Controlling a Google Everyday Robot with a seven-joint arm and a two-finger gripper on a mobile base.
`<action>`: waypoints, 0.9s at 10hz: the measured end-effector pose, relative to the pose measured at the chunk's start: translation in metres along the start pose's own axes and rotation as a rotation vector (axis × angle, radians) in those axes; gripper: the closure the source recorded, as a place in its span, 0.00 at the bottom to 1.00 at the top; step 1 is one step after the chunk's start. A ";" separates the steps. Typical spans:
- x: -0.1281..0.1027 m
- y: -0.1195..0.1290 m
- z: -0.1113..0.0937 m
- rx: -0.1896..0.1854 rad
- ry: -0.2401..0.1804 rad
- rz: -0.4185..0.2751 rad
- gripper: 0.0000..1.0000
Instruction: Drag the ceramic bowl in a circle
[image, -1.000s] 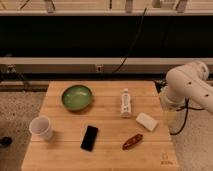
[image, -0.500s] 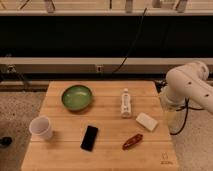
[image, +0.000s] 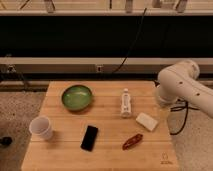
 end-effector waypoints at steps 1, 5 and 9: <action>-0.013 -0.004 0.000 0.010 0.004 -0.023 0.20; -0.062 -0.022 -0.003 0.050 0.013 -0.120 0.20; -0.098 -0.037 -0.004 0.082 0.019 -0.216 0.20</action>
